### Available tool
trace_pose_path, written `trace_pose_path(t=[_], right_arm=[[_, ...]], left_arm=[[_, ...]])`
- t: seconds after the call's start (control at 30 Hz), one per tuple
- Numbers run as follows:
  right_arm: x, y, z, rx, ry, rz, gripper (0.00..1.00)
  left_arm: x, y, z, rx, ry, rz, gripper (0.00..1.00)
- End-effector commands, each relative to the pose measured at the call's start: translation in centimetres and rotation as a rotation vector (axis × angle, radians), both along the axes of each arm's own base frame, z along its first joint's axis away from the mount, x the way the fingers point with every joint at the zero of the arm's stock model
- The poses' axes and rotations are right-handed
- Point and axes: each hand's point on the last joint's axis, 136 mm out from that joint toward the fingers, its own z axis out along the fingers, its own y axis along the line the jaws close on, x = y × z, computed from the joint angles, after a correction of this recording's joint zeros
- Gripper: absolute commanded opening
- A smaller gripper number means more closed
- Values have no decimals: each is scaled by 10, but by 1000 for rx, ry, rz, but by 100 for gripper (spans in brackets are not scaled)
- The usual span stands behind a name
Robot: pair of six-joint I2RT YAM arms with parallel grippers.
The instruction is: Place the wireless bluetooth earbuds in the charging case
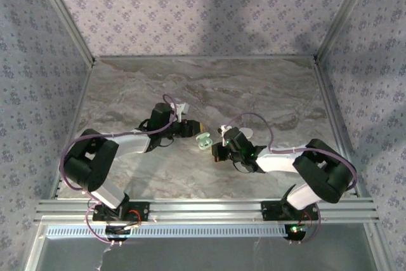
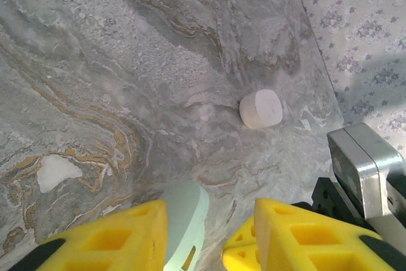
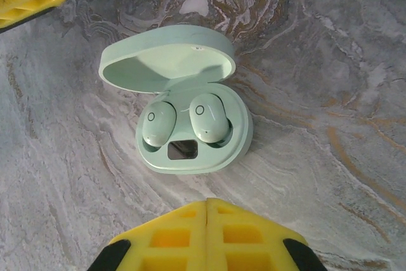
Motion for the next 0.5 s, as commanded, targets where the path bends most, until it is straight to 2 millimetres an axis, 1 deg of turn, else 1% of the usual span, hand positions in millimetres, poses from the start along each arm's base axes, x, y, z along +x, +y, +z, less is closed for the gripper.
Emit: trace_pose_path(t=[0.0,0.47], right_arm=[[8,8,8,40,-11,-15,0],[15,12,1,39,-9,-25,0]], left_arm=[[3,-5,3,-9,0,-27,40],[5,-10,-7,-4,34,-45,39]])
